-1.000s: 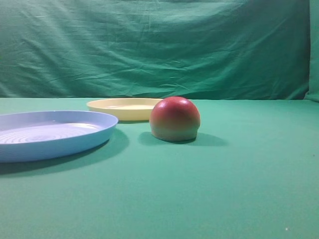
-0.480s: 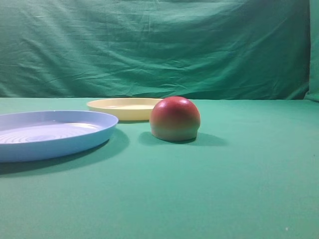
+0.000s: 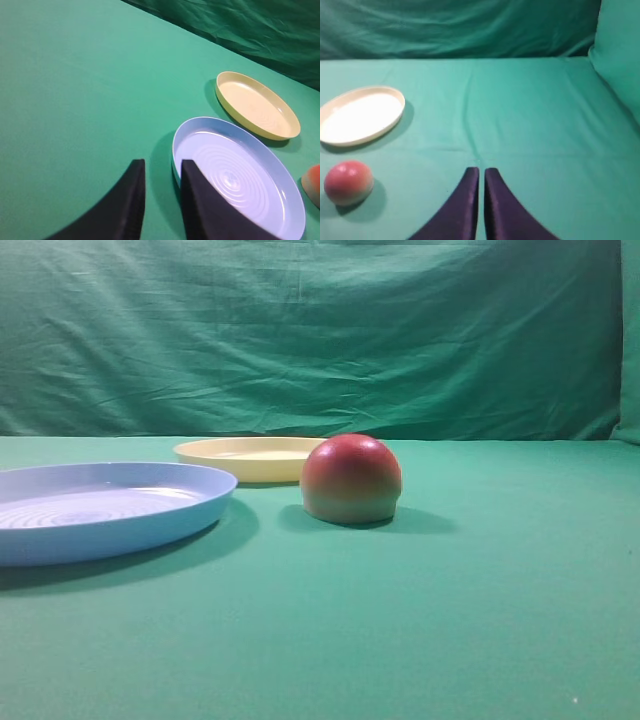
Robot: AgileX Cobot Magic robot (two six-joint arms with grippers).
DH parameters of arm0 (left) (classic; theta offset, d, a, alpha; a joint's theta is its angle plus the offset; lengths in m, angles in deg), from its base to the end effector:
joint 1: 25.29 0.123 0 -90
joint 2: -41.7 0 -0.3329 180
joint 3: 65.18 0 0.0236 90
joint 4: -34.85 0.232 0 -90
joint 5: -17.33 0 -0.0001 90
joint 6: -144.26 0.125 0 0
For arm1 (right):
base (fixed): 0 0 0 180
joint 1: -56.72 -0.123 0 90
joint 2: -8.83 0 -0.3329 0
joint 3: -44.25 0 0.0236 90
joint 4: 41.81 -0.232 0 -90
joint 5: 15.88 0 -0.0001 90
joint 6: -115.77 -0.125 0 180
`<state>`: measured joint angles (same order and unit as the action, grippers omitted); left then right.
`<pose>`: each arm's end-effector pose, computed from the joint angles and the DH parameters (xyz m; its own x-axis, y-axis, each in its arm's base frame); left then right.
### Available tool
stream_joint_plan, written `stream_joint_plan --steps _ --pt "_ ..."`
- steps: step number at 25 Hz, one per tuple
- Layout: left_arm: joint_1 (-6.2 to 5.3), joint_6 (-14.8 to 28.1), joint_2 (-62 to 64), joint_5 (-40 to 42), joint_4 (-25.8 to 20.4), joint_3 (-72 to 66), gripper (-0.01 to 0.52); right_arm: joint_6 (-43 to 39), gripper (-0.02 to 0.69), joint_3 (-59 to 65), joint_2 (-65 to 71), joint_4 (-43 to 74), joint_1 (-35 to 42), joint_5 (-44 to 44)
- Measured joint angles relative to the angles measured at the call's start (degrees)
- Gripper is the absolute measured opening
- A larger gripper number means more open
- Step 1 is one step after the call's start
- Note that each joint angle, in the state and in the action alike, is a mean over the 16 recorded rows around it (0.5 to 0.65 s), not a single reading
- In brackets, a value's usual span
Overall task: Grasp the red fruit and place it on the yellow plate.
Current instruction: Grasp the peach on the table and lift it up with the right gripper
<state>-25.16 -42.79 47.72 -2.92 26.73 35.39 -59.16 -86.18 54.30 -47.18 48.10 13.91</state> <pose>0.0186 -0.0061 0.1664 -0.2701 -0.2536 -0.9288 -0.0244 0.9662 -0.2567 0.1003 0.0211 0.2922 -0.5618 -0.0923 -0.8221 -0.1915 0.9813 0.0207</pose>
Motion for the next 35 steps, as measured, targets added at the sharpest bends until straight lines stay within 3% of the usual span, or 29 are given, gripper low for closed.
stream_joint_plan --steps 9,13,16,28,31,35 --pt "0.00 0.00 0.00 0.00 0.00 0.00 0.157 9.09 0.000 -10.96 19.57 -1.14 -9.21 3.97" --pt "0.00 0.00 0.00 0.00 0.00 0.00 0.157 10.68 0.033 -16.11 29.00 -1.14 -14.37 3.81" --pt "0.00 0.00 0.00 0.00 0.00 0.00 0.157 11.50 0.111 -19.78 35.96 -0.94 -17.62 2.98" --pt "0.00 0.00 0.00 0.00 0.00 0.00 0.157 15.07 0.572 -33.50 57.70 -0.65 -24.17 2.17" --pt "0.00 0.00 0.00 0.00 0.00 0.00 0.157 15.48 0.633 -36.02 61.48 -0.77 -24.85 2.62" --pt "0.00 0.00 0.00 0.00 0.00 0.00 0.157 15.65 0.646 -38.61 65.49 -1.18 -25.28 3.26"
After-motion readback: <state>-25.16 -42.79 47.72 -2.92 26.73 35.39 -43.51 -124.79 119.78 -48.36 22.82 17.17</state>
